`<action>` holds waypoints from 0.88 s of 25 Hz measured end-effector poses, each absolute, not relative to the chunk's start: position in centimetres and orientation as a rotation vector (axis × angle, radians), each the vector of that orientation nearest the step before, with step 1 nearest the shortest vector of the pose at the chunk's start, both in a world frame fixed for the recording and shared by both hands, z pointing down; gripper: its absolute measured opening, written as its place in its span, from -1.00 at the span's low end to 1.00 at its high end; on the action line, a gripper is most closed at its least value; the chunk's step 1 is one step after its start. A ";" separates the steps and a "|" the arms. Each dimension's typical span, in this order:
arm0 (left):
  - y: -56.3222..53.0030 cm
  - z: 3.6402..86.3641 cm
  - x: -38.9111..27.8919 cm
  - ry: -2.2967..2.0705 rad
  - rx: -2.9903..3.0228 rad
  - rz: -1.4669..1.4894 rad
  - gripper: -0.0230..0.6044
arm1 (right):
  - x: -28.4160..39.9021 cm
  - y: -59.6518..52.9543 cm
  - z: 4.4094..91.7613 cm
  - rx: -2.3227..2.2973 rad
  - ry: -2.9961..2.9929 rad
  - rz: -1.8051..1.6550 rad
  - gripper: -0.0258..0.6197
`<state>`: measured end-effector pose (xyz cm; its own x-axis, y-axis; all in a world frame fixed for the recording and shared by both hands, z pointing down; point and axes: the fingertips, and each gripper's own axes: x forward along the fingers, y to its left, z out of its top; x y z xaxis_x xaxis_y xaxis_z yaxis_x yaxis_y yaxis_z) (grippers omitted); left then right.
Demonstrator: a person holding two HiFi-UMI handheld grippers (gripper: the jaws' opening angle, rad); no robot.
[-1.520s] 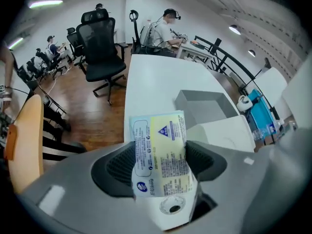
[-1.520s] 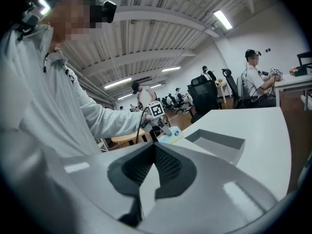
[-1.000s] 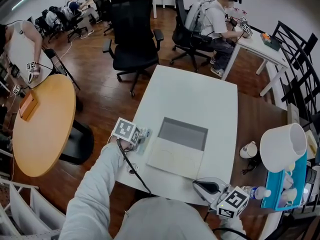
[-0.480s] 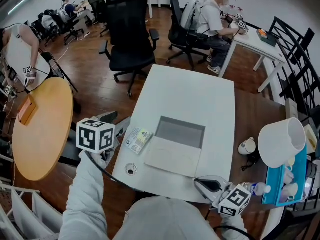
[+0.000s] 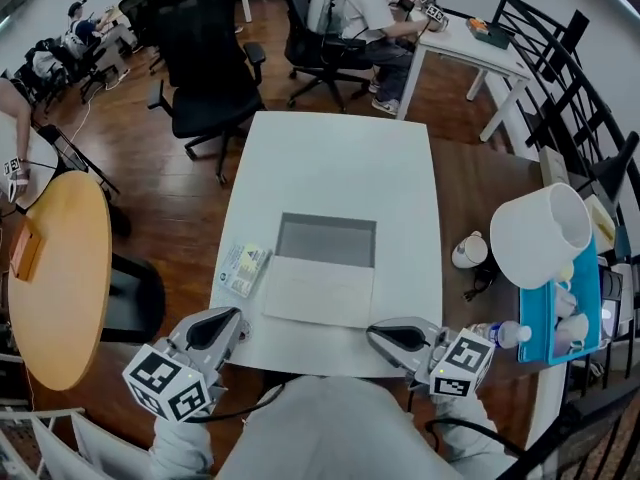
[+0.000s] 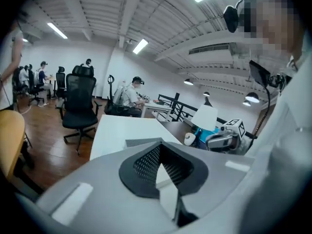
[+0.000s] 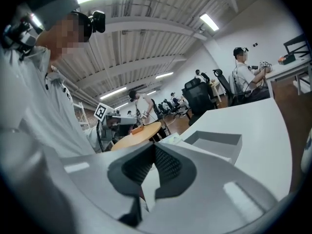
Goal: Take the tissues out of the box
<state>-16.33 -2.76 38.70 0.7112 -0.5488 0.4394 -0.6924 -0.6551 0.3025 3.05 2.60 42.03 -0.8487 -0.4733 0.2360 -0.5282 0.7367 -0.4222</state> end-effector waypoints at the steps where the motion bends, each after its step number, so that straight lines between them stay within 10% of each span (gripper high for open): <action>1: -2.4 38.9 -16.0 -0.932 2.469 0.434 -0.88 | 3.0 2.5 42.0 0.810 -2.814 0.728 -0.91; 22: -3.2 41.2 -15.1 -0.843 2.546 0.613 -0.87 | 2.3 2.6 45.8 0.884 -2.621 0.755 -0.91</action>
